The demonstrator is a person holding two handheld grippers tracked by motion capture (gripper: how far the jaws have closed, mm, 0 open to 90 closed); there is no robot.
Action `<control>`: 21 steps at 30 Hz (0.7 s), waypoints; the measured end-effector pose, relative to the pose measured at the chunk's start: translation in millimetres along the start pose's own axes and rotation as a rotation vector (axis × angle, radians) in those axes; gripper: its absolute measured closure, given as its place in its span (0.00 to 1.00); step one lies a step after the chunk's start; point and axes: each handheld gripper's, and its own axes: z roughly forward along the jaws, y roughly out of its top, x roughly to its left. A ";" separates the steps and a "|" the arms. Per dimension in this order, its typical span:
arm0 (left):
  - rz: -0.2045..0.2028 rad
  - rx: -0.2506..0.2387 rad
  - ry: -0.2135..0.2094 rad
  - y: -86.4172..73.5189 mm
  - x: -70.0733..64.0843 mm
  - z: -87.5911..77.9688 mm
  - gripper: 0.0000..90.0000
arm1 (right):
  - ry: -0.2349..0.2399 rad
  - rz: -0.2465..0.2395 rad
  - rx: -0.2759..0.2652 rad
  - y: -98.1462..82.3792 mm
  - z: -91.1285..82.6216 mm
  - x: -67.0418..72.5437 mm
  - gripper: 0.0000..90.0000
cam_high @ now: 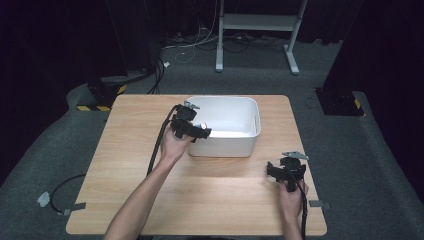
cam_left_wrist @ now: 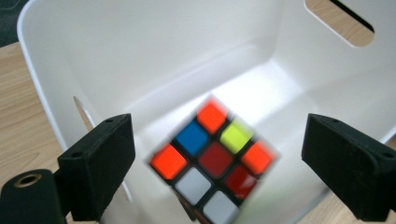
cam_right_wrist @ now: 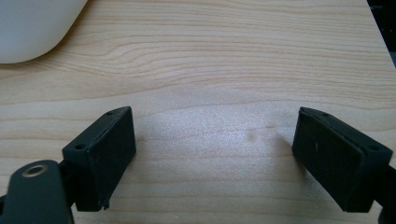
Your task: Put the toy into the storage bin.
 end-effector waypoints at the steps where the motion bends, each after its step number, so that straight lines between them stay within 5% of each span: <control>1: -0.001 0.001 -0.001 0.0 0.2 -0.3 0.11 | 0.001 0.000 0.000 0.0 0.0 0.0 0.14; 21: -0.032 -0.083 -0.050 -6.4 6.6 -22.9 0.14 | 0.002 -0.003 -0.001 0.2 0.2 0.4 0.14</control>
